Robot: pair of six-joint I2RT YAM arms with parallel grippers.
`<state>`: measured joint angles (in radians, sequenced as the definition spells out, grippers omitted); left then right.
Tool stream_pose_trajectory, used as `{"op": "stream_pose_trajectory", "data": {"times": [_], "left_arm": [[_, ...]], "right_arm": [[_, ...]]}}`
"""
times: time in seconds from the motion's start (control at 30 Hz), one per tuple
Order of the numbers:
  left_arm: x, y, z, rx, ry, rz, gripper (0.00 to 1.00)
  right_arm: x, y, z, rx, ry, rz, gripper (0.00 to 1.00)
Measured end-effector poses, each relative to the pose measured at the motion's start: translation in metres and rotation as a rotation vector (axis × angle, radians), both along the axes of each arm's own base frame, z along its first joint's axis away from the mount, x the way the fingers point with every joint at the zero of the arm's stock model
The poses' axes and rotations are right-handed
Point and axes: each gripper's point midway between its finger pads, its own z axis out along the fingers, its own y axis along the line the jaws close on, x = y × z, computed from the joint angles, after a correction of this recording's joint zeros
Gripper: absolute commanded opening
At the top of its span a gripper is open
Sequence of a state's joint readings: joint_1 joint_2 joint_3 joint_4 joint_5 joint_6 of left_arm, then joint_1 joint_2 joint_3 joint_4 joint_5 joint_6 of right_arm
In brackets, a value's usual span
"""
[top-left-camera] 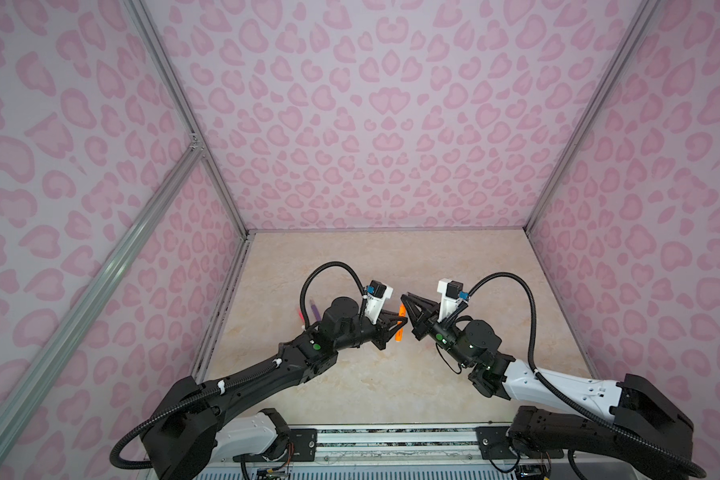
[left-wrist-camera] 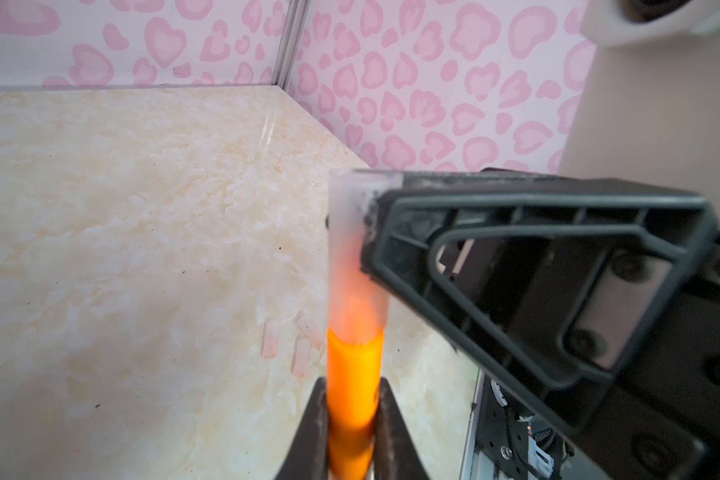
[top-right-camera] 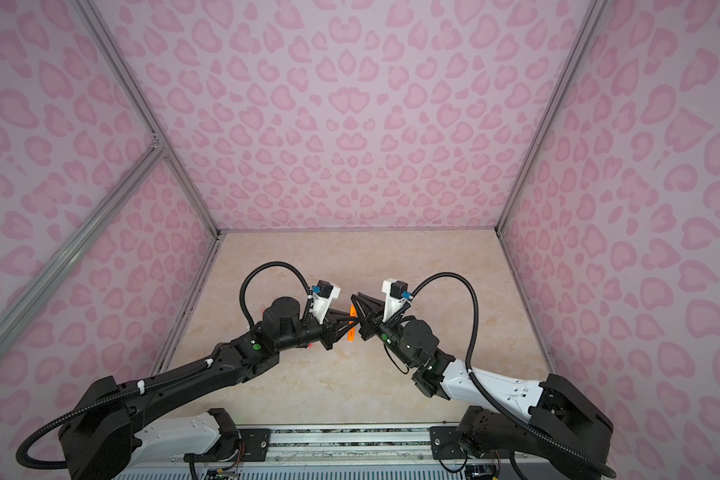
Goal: Insert the pens into the pen caps
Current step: 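Push the cap down over the marker with the right gripper while the left holds, then open the right gripper and draw it back from the capped marker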
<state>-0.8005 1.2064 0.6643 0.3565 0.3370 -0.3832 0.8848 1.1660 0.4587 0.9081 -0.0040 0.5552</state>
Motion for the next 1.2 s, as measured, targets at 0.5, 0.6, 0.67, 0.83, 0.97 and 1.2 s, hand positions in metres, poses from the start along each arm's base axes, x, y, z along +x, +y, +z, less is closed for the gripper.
{"op": "stream_pose_trajectory", "data": {"times": [0.5,0.6,0.67,0.83,0.97,1.2], "left_arm": [[-0.02,-0.006,0.021,-0.102,-0.055,-0.112,0.03],[-0.02,-0.006,0.022,-0.105,-0.057,-0.118,0.03],[-0.019,-0.008,0.022,-0.103,-0.059,-0.119,0.03],[0.001,-0.01,0.02,-0.075,-0.063,-0.023,0.03],[0.016,-0.005,0.002,-0.007,-0.042,0.076,0.03],[0.023,-0.004,0.001,0.088,-0.093,0.186,0.03]], "right_arm": [[-0.024,-0.003,0.022,0.069,-0.131,0.16,0.07],[-0.025,-0.004,0.024,0.068,-0.135,0.167,0.24],[-0.025,-0.005,0.024,0.068,-0.128,0.171,0.45],[-0.029,-0.011,0.037,0.043,-0.12,0.167,0.68],[-0.02,-0.027,0.053,0.03,-0.098,0.075,0.69],[0.009,-0.036,0.033,-0.062,0.054,-0.057,0.58]]}}
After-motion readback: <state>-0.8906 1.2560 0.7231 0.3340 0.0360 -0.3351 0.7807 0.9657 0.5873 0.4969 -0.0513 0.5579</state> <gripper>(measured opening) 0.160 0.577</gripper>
